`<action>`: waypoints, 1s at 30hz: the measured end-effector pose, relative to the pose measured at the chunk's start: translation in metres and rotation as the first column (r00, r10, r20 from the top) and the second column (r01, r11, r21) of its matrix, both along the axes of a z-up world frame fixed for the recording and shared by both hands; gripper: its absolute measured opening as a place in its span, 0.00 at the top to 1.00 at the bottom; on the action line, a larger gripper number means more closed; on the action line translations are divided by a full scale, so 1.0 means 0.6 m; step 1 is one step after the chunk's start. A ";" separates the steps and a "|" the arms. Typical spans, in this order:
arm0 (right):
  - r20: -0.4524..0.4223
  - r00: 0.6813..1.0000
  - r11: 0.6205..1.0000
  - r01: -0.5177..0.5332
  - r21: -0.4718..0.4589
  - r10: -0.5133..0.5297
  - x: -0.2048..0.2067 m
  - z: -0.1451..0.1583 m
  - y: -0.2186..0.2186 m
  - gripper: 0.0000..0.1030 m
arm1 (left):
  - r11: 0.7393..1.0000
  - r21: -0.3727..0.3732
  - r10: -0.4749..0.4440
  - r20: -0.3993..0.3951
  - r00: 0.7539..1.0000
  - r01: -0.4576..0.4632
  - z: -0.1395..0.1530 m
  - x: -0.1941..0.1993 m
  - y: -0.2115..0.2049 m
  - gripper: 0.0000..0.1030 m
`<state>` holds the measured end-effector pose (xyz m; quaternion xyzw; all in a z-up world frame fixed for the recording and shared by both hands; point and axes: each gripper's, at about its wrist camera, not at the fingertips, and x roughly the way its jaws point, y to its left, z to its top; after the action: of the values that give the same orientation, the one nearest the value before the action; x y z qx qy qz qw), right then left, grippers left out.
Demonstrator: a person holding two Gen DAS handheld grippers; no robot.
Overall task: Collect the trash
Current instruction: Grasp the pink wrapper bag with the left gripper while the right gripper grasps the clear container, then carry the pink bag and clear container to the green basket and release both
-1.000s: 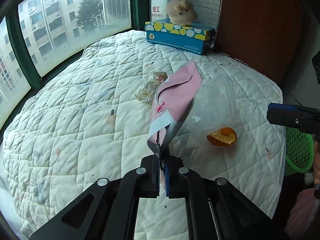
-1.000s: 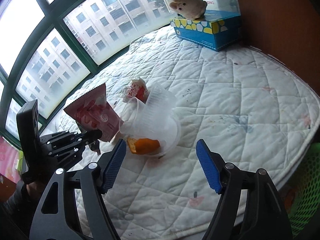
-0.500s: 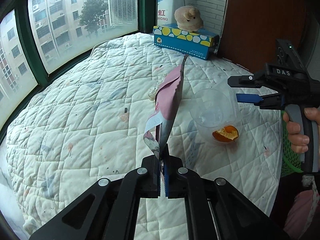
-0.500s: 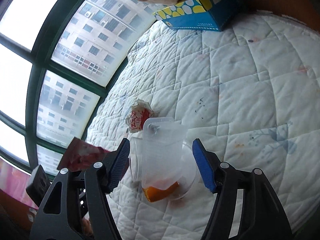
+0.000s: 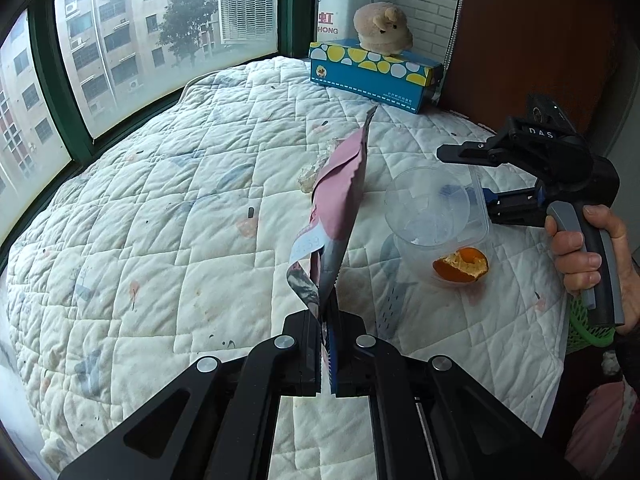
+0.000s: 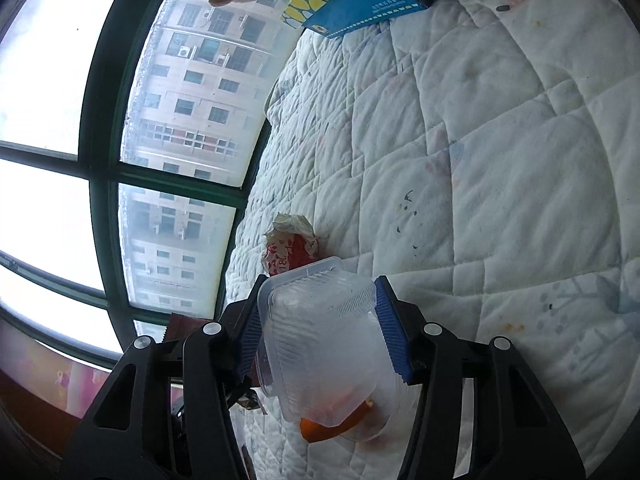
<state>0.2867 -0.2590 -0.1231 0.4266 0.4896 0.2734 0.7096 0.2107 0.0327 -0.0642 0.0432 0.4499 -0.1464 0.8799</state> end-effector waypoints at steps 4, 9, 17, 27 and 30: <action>0.039 0.999 1.000 0.023 -0.013 -0.023 -0.012 0.018 -0.014 0.48 | 1.000 0.001 0.004 0.001 1.000 -0.004 0.005 -0.004 -0.001 0.97; 0.084 0.995 0.999 0.047 -0.008 -0.047 -0.040 0.055 -0.039 0.48 | 1.000 -0.002 -0.006 0.023 1.000 0.006 0.029 -0.020 -0.007 0.97; 0.167 0.982 0.993 0.102 -0.056 -0.092 -0.123 0.116 -0.092 0.48 | 0.996 -0.024 -0.079 0.062 0.995 0.081 0.081 -0.066 -0.055 0.97; 0.217 0.952 0.953 0.254 -0.167 -0.216 -0.234 0.152 -0.206 0.48 | 0.969 -0.083 -0.227 0.087 0.970 0.234 0.123 -0.120 -0.188 0.97; 0.222 0.939 0.926 0.310 -0.215 -0.263 -0.267 0.150 -0.252 0.48 | 0.952 -0.104 -0.279 0.087 0.956 0.287 0.127 -0.130 -0.239 0.97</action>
<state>0.1263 -0.4102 -0.0332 0.3744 0.3821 0.1426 0.8328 0.1330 -0.1107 0.0120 0.0613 0.3983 -0.2952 0.8663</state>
